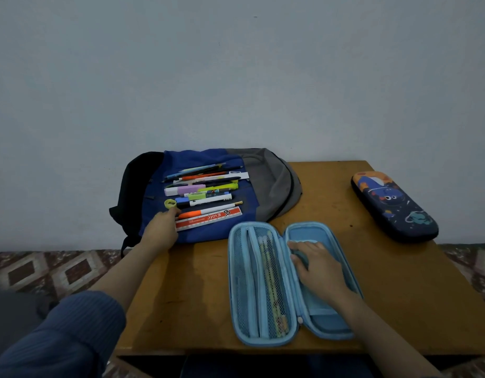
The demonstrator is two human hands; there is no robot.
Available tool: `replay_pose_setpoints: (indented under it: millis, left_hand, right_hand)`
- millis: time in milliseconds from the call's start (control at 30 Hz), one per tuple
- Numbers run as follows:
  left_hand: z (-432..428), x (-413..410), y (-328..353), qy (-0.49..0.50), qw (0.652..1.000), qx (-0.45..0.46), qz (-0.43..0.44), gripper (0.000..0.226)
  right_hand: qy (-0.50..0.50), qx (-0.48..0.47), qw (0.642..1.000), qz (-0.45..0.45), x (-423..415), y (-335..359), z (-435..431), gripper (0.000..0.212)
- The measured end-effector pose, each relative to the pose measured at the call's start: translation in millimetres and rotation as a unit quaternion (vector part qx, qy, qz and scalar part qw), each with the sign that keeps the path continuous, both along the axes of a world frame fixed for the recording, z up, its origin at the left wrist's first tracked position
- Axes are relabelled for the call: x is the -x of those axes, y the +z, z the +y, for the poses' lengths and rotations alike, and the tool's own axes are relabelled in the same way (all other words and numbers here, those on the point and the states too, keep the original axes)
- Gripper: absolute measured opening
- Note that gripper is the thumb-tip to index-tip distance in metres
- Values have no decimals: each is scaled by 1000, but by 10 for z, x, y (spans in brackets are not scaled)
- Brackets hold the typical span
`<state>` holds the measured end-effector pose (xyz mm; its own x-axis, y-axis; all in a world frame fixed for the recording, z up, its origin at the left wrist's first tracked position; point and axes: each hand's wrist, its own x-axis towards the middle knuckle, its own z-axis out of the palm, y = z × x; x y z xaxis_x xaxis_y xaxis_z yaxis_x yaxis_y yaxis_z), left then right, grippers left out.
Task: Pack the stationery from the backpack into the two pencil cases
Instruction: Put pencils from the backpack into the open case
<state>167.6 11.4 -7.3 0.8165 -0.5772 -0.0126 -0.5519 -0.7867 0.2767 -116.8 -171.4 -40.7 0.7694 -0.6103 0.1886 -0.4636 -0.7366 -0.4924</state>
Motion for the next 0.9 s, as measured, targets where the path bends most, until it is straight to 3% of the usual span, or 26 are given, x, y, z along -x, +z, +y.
replay_pose_setpoints:
  millis: [233, 500, 667, 900]
  left_hand:
    - [-15, -115, -45, -11, 997, -15, -79, 38]
    - [-4, -80, -10, 6, 997, 39, -68, 16]
    - [42, -81, 84, 22, 977, 206, -54, 15]
    - [22, 149, 464, 87, 875, 475, 26, 7]
  right_hand:
    - [0, 3, 1000, 4, -6, 22, 9, 33]
    - [-1, -2, 1000, 8, -1, 18, 4, 33]
    - [1, 10, 1000, 16, -21, 16, -6, 33]
    - [4, 3, 1000, -4, -19, -14, -10, 31]
